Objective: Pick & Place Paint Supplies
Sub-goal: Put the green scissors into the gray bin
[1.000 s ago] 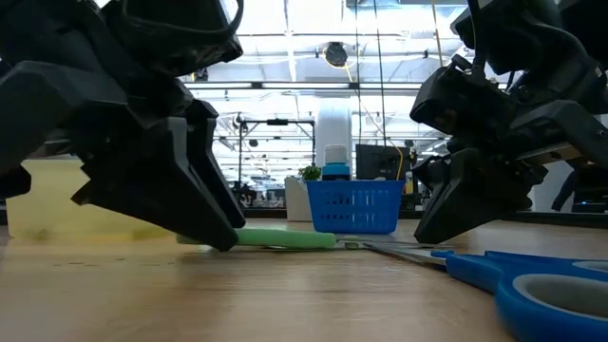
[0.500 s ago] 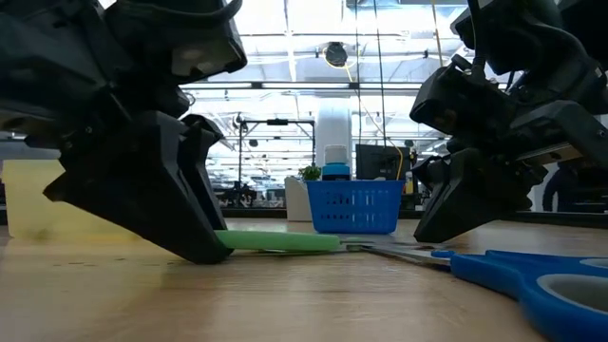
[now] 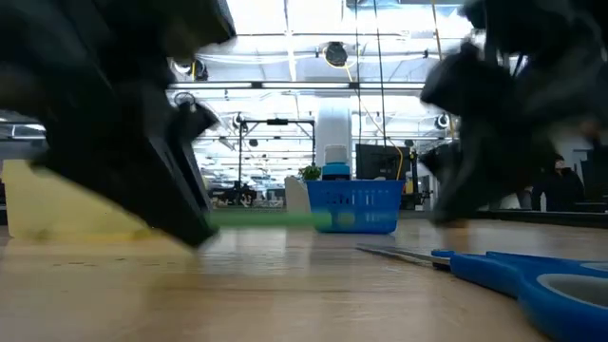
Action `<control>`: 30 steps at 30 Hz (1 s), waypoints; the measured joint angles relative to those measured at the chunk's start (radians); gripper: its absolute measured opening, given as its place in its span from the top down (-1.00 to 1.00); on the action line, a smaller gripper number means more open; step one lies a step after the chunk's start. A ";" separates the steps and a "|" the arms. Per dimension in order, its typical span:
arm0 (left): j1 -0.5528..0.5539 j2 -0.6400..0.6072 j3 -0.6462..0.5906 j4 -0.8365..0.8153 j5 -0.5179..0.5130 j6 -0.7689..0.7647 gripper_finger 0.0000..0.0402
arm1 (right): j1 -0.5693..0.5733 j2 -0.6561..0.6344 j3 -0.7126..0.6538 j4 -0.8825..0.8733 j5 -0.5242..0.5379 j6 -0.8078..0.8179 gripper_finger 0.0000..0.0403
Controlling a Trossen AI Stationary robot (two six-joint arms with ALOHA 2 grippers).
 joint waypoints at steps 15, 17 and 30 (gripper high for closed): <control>-0.009 -0.305 0.144 -0.192 -0.142 0.351 0.85 | 0.047 -0.540 0.003 -0.146 0.019 -0.116 1.00; 0.013 -0.347 0.162 -0.232 -0.176 0.395 0.85 | 0.048 -0.602 0.004 -0.153 0.018 -0.136 1.00; 0.430 -0.518 0.164 -0.397 -0.050 0.612 0.85 | 0.047 -0.714 0.004 -0.207 0.027 -0.229 1.00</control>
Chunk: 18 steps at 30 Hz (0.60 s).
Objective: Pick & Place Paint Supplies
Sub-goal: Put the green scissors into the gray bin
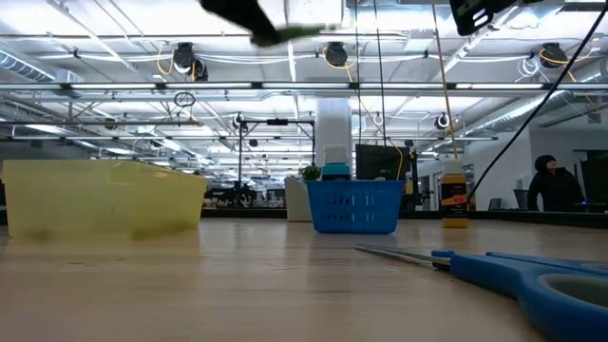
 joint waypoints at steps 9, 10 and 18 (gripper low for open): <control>0.399 0.146 0.000 0.135 0.285 0.118 0.85 | 0.000 0.002 0.000 -0.003 0.000 -0.026 1.00; 0.433 0.170 0.000 0.159 0.313 0.119 0.85 | -0.001 0.002 0.000 -0.004 0.000 -0.026 1.00; 0.571 0.371 0.000 0.308 0.438 0.088 0.85 | -0.003 0.002 0.000 -0.014 0.002 -0.026 1.00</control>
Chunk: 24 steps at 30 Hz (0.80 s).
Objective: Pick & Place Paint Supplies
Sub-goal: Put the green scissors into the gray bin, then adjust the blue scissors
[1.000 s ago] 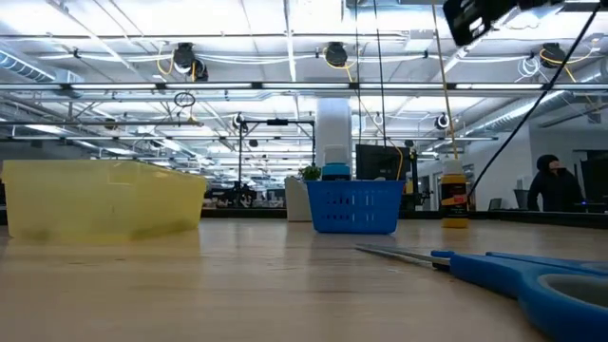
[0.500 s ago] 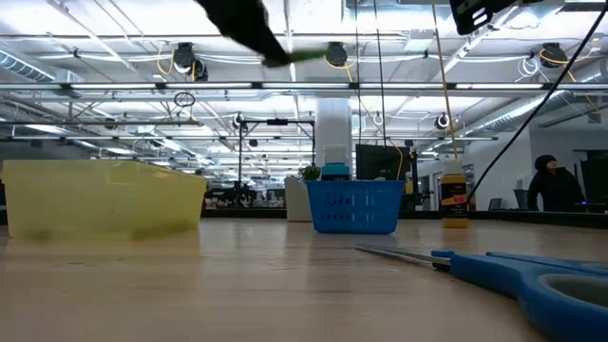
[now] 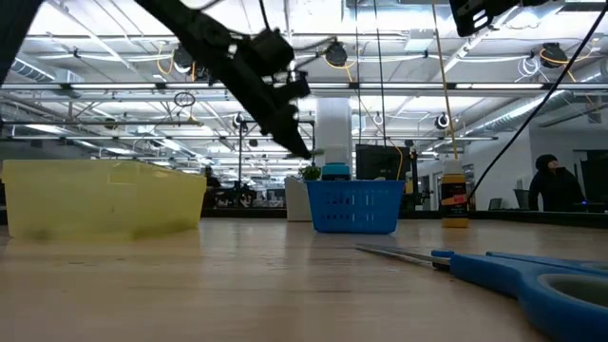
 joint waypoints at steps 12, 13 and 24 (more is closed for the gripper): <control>0.020 0.092 0.000 0.091 0.002 -0.001 0.85 | -0.003 0.000 -0.012 0.000 0.050 0.000 1.00; 0.024 0.092 0.000 0.093 0.003 0.000 0.85 | -0.003 0.000 -0.017 0.001 0.058 0.000 1.00; 0.028 0.091 0.000 0.128 -0.093 -0.029 0.21 | -0.005 0.000 -0.041 0.050 0.072 0.000 1.00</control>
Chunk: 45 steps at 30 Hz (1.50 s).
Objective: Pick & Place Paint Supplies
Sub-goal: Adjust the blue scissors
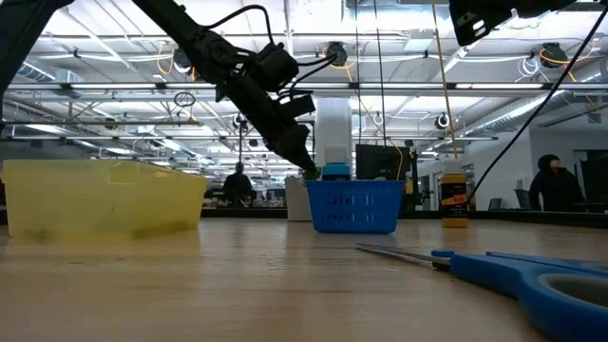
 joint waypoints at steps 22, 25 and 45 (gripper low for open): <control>-0.220 -0.481 0.000 -0.422 0.002 -0.319 -0.18 | 0.000 0.000 0.000 0.003 -0.007 -0.016 1.00; -0.279 -0.574 -0.018 -0.458 0.044 -0.356 -0.18 | 0.000 0.001 0.000 0.022 -0.024 0.006 1.00; -0.723 -0.879 -0.737 0.556 -0.018 -0.415 -0.18 | 0.220 0.531 0.423 0.041 0.043 -0.080 1.00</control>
